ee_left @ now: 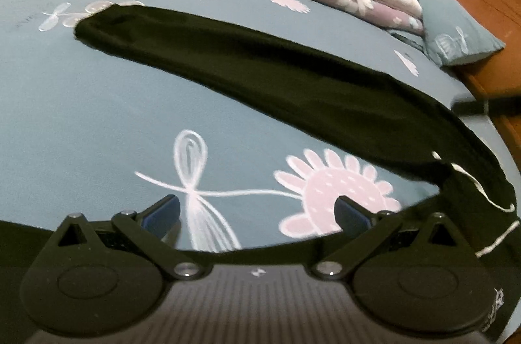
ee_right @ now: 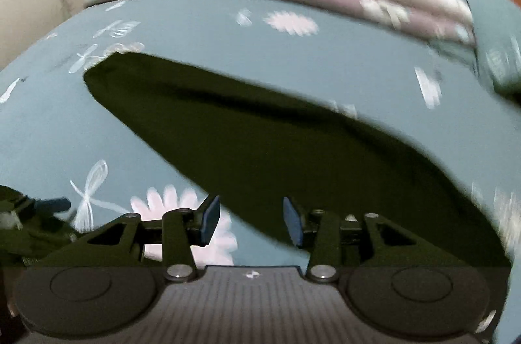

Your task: Fold clothes

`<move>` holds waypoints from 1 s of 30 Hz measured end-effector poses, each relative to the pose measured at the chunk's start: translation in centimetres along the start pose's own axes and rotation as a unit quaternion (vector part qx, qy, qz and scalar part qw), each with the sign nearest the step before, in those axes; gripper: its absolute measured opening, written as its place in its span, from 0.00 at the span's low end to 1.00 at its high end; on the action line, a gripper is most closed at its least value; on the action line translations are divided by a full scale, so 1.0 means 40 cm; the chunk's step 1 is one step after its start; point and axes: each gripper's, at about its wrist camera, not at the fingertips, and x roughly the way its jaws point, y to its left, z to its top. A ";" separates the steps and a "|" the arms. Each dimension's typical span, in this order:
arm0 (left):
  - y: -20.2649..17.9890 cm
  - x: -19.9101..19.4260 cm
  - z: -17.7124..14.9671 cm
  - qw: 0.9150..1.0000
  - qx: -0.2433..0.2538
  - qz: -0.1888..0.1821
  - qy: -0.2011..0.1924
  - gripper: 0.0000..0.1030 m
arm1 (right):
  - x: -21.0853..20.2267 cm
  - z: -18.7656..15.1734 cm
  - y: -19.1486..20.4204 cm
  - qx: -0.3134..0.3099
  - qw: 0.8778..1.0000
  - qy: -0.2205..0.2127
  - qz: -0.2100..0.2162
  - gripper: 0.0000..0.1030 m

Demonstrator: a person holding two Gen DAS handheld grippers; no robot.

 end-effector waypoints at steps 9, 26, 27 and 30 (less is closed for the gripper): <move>0.080 0.005 0.030 0.999 -0.030 0.018 0.002 0.97 | 0.106 0.316 0.172 -0.082 0.996 -0.013 0.032 0.47; 0.251 -0.022 0.077 0.987 -0.125 0.097 -0.027 0.97 | 0.507 0.598 0.482 -0.211 0.972 -0.015 0.103 0.47; 0.254 -0.018 0.076 0.987 -0.126 0.100 -0.026 0.97 | 0.533 0.603 0.492 -0.210 0.972 -0.015 0.106 0.47; 0.253 -0.006 0.072 0.987 -0.120 0.104 -0.025 0.97 | 0.612 0.606 0.523 -0.218 0.970 -0.007 0.106 0.47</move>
